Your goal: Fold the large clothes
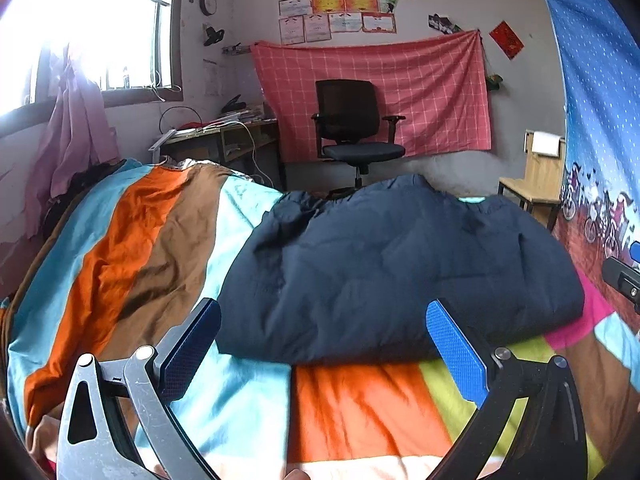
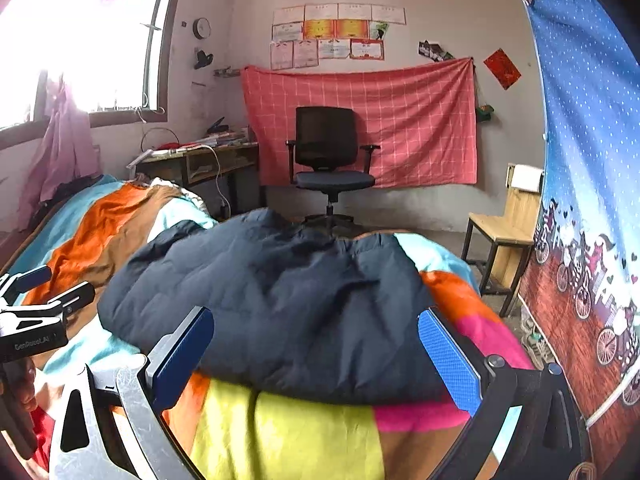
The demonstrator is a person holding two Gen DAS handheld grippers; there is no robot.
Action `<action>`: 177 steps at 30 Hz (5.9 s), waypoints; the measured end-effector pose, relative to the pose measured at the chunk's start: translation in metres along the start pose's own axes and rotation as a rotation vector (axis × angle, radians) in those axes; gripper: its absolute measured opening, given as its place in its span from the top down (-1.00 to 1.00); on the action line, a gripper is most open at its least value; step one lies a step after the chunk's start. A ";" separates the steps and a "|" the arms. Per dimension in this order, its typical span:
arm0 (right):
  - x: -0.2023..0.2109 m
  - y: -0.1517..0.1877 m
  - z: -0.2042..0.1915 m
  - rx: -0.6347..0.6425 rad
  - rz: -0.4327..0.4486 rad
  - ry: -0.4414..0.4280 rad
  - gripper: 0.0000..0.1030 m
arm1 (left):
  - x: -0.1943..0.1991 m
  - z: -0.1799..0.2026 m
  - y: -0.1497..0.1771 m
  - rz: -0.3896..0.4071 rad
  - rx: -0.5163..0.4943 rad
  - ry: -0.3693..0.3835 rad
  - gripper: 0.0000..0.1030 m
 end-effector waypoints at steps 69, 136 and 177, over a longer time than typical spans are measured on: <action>-0.018 0.050 -0.022 -0.074 -0.135 -0.068 -1.00 | -0.011 -0.001 0.042 -0.096 0.006 -0.008 -0.96; -0.018 0.051 -0.022 -0.075 -0.137 -0.070 -1.00 | -0.010 0.005 0.043 -0.094 0.006 -0.015 -0.96; -0.018 0.053 -0.025 -0.070 -0.141 -0.082 -1.00 | -0.001 0.010 0.045 -0.080 -0.053 -0.038 -0.96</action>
Point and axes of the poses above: each gripper's, at about its wrist camera, not at the fingertips, and x roughly against the way its jaws point, z to its right, y to its underside, the point moved 7 cm from there along -x, roughly the way its jaws point, and after that the axes turned 7 degrees about -z, right-handed, at the moved point
